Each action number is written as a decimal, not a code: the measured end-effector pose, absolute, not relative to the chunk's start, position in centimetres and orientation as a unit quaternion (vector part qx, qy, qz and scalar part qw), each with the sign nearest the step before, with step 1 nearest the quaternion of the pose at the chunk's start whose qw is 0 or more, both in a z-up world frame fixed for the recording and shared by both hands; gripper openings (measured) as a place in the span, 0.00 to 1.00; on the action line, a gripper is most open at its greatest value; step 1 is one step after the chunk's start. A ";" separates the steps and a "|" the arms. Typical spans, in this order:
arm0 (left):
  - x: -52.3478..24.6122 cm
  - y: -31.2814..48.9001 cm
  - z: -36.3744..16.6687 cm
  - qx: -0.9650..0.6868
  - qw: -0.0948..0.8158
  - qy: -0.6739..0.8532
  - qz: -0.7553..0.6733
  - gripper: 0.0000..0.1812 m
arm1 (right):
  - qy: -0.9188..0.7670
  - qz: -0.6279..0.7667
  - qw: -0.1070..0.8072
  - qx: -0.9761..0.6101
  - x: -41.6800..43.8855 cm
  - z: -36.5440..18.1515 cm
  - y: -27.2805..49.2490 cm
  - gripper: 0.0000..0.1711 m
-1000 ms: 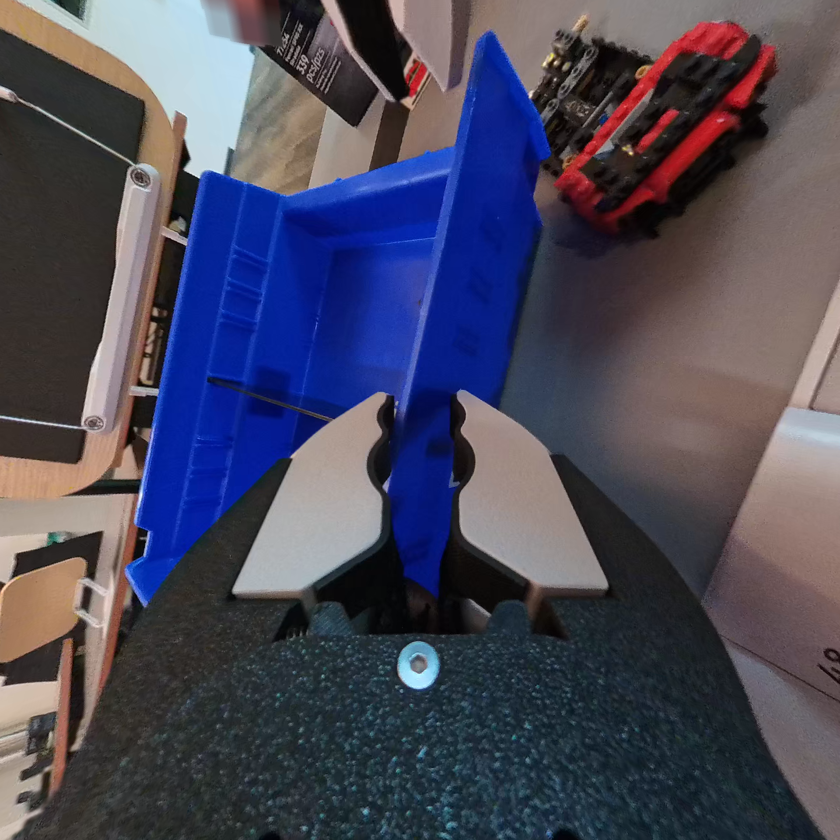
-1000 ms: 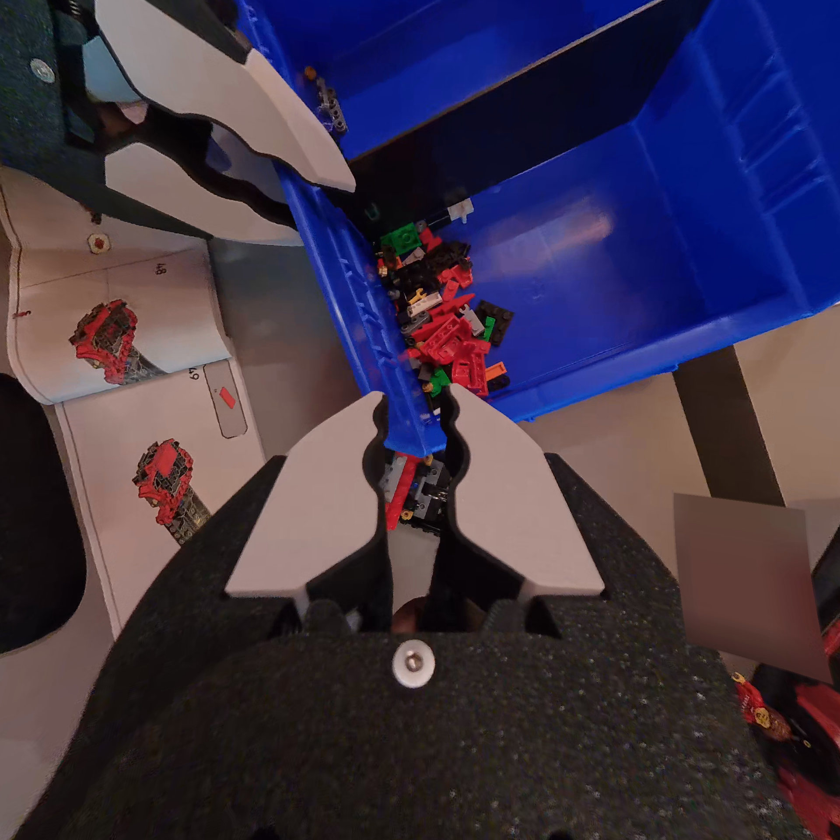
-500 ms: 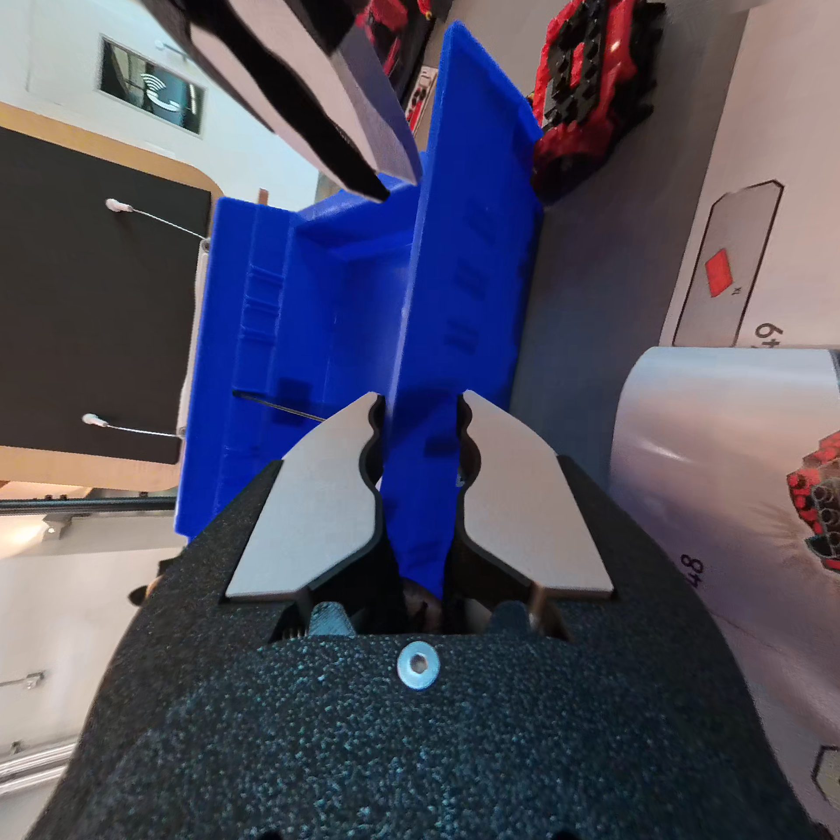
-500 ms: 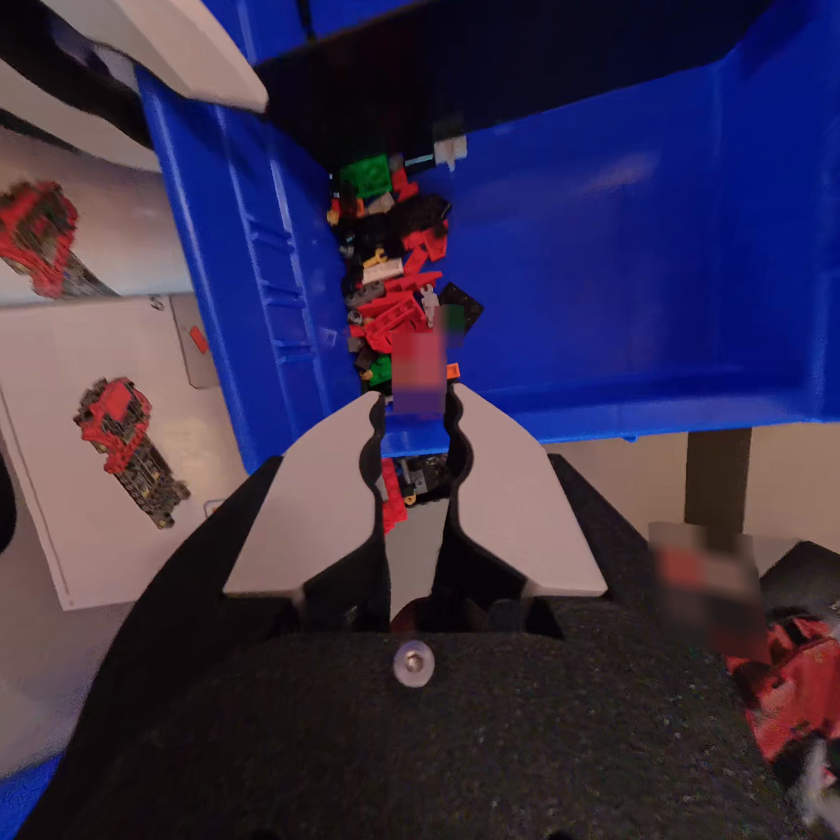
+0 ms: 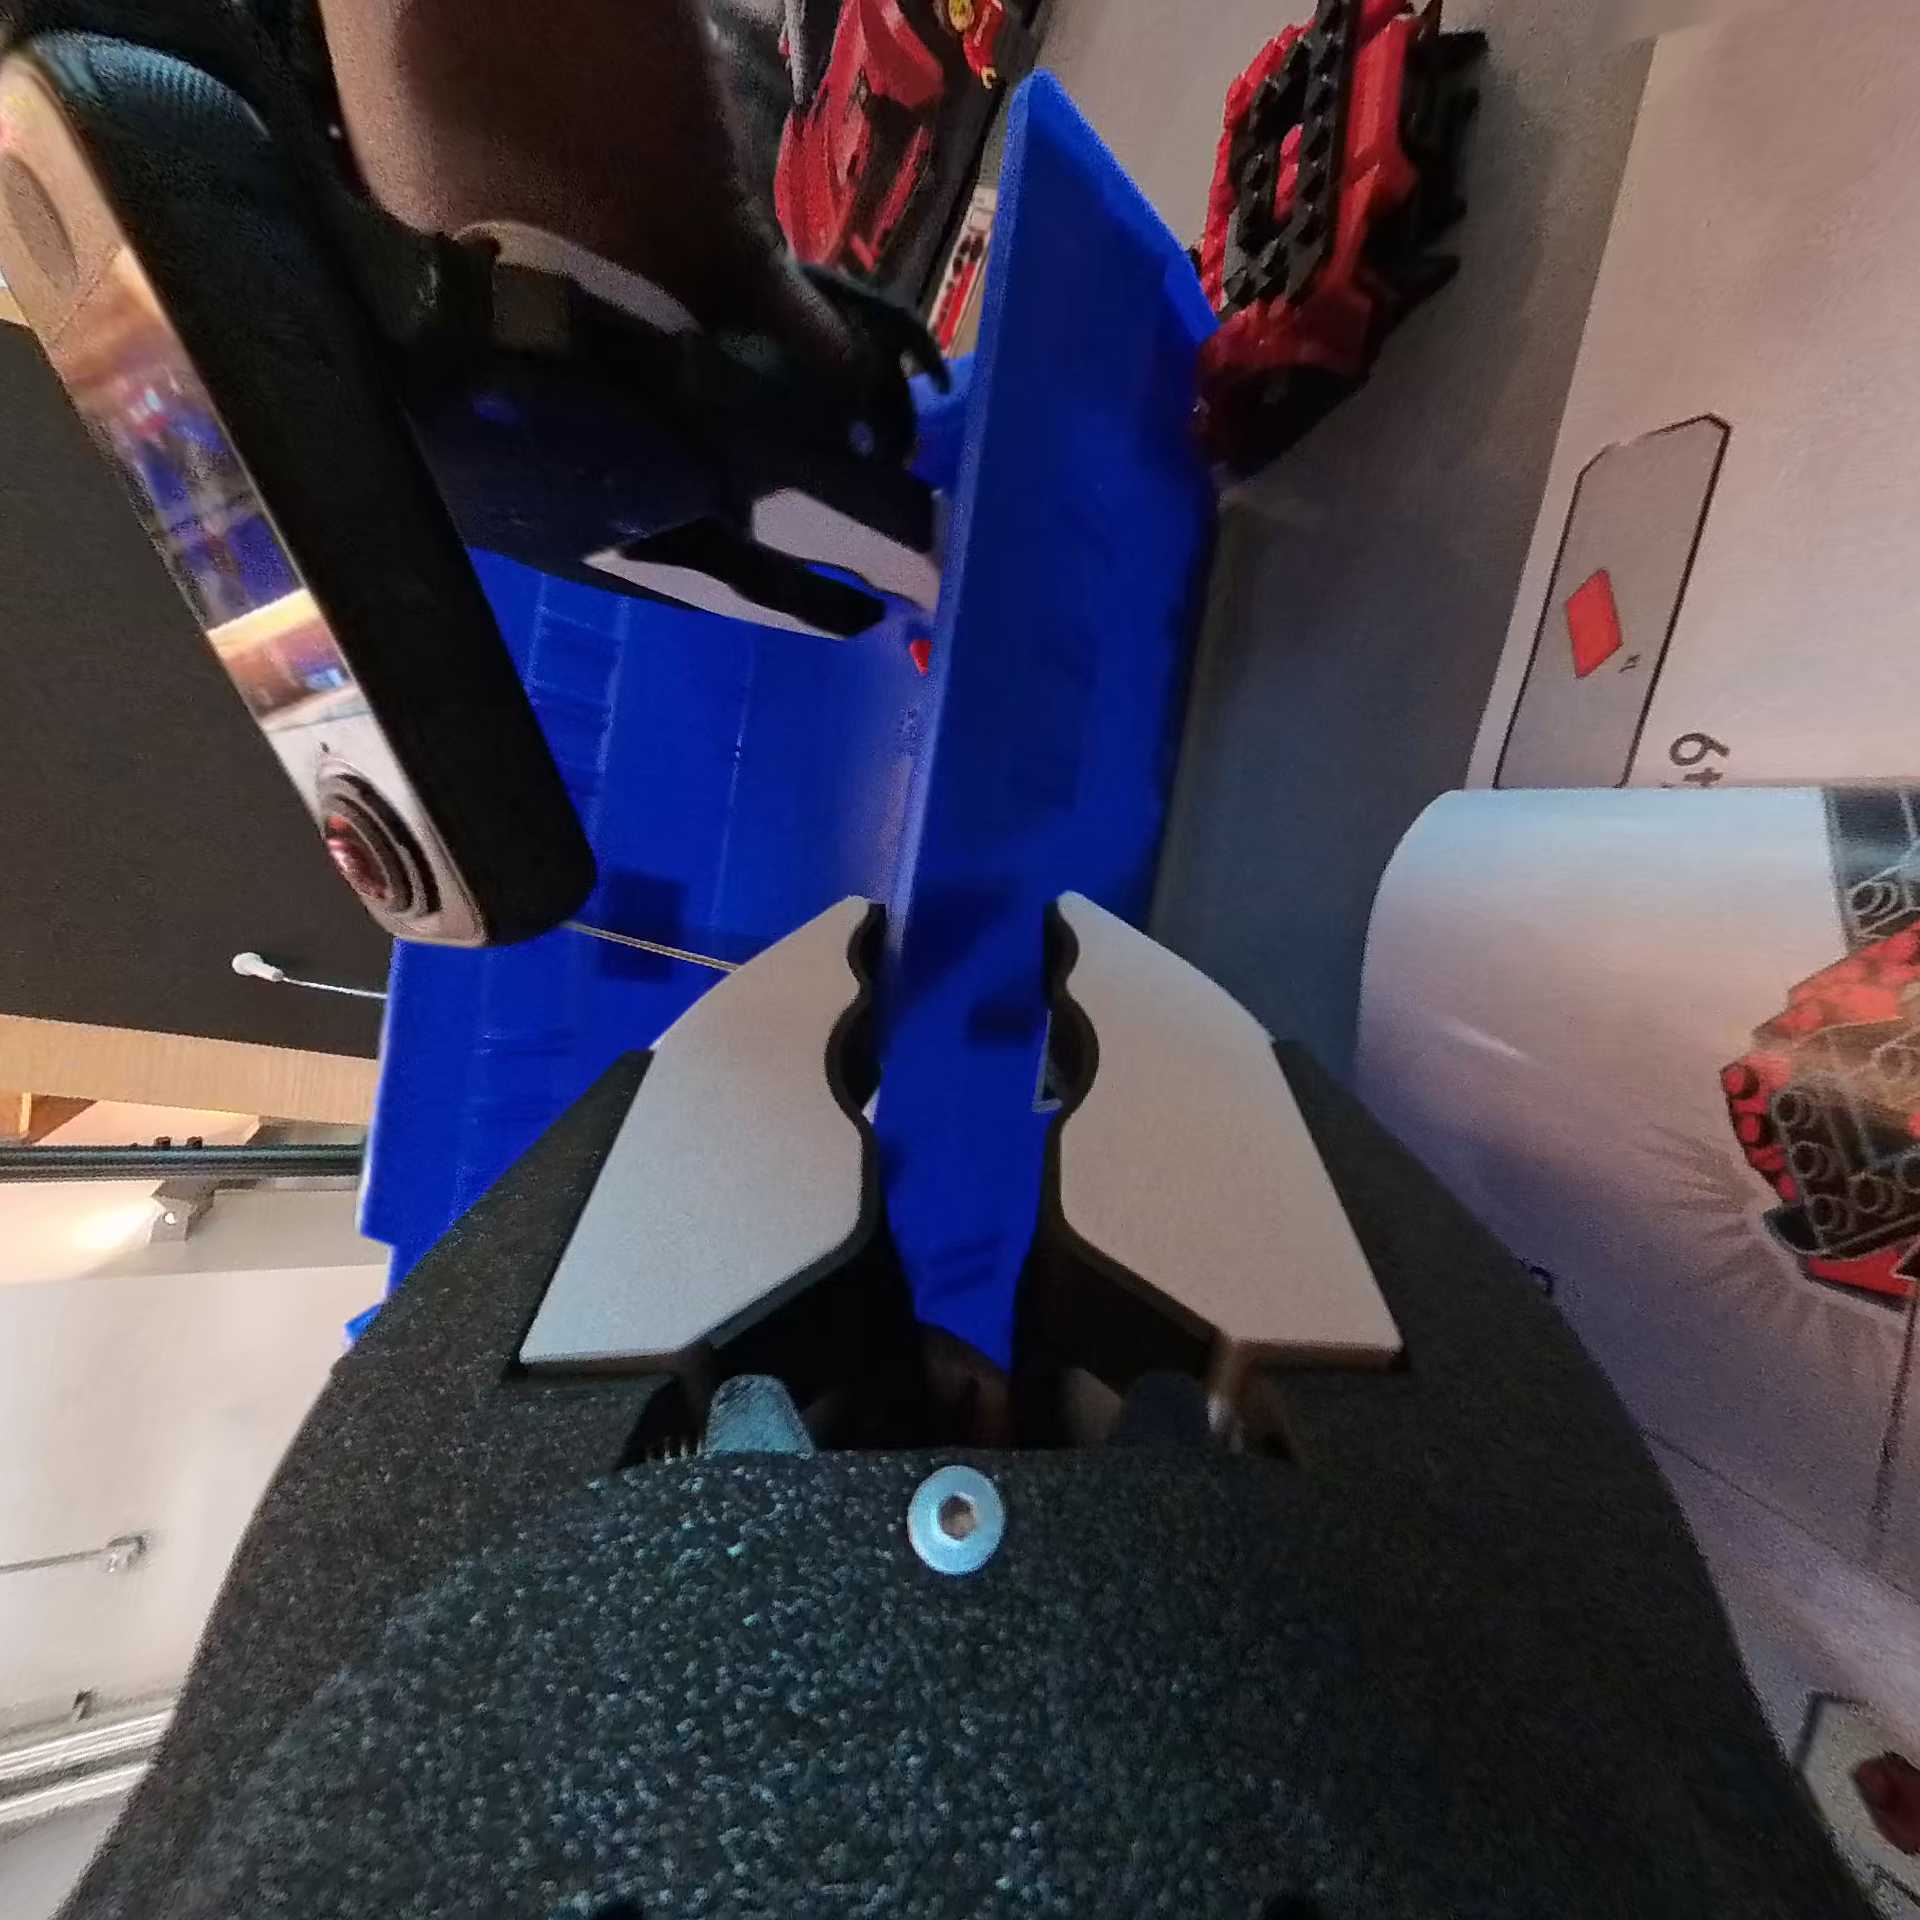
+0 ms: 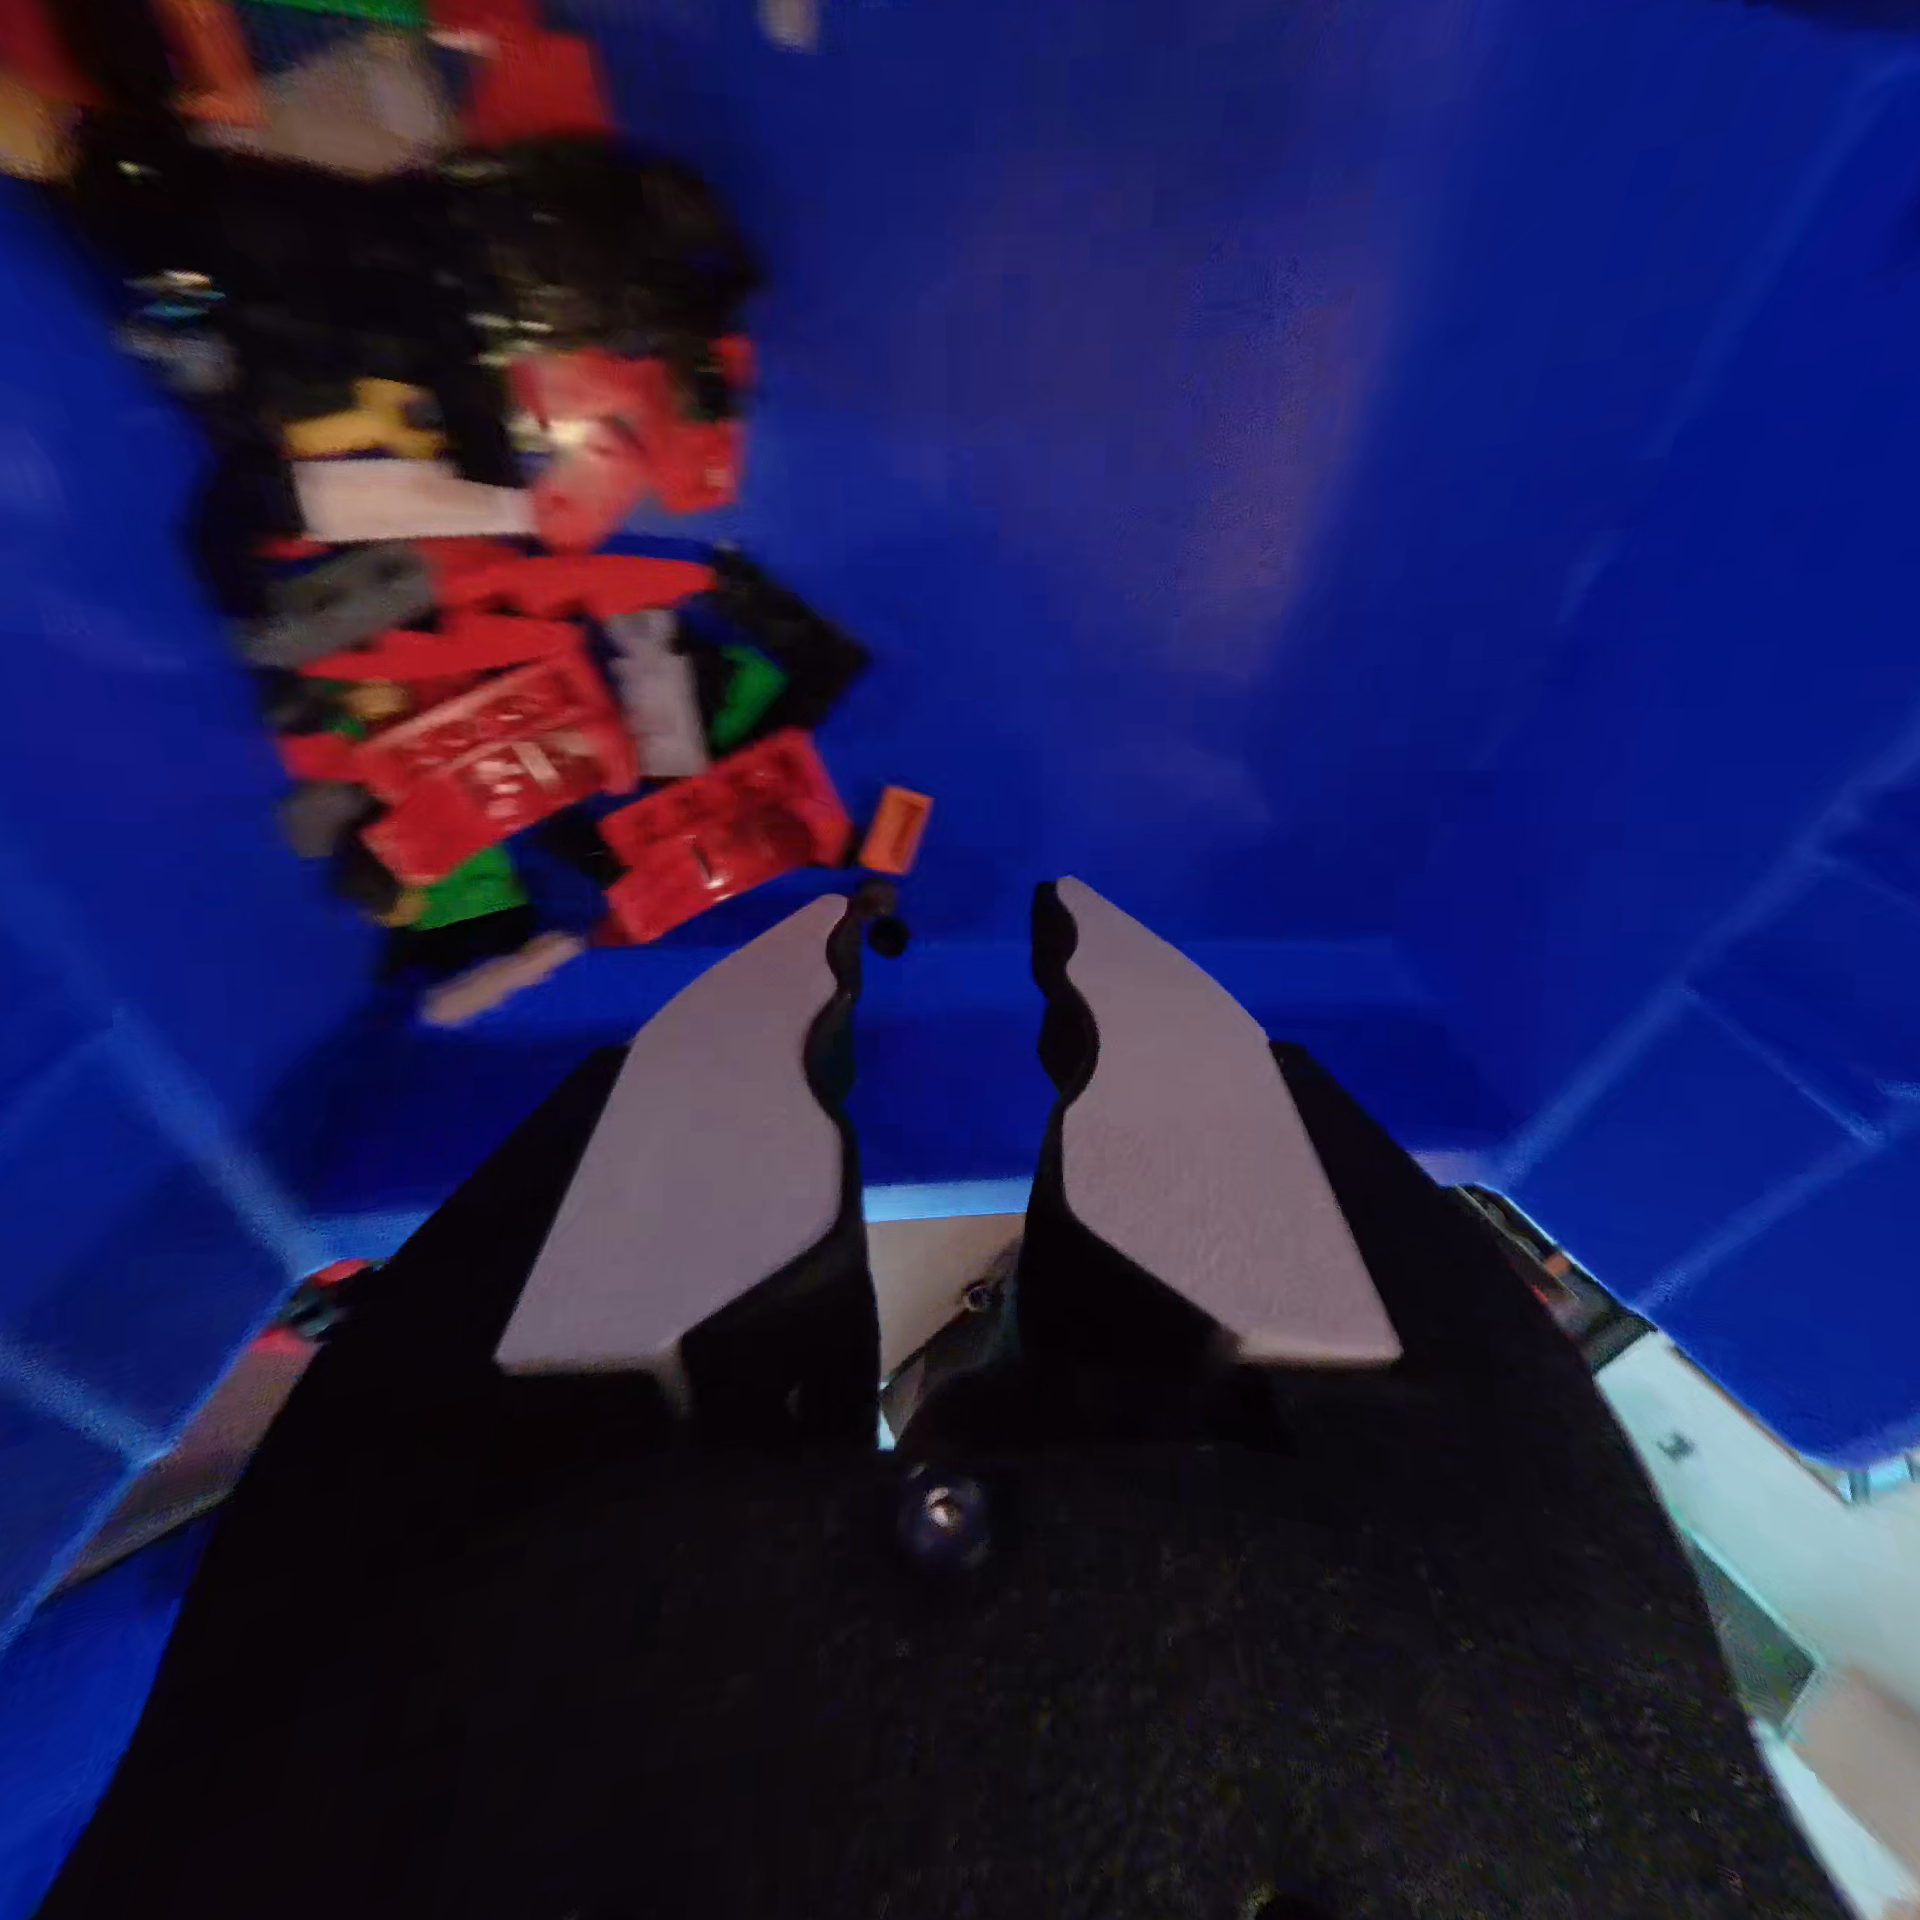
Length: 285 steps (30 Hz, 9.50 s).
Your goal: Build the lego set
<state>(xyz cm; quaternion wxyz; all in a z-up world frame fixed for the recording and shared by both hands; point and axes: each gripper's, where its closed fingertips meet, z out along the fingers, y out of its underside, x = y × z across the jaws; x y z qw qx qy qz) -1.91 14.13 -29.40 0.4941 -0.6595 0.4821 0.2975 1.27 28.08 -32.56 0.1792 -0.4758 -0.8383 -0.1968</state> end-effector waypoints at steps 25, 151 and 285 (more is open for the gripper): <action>-1.9 14.1 -29.3 -0.648 0.498 0.485 0.312 0.16 | -0.844 -0.087 0.150 -0.508 0.6 -33.1 26.4 0.09; 3.2 2.8 -28.1 -0.686 0.544 0.455 -0.159 0.16 | -0.664 0.306 0.236 -0.640 10.8 -36.0 2.7 0.04; 4.8 3.2 -35.2 -0.772 0.407 0.465 -0.149 0.08 | -0.437 0.277 0.375 -0.769 10.6 -34.6 12.8 0.23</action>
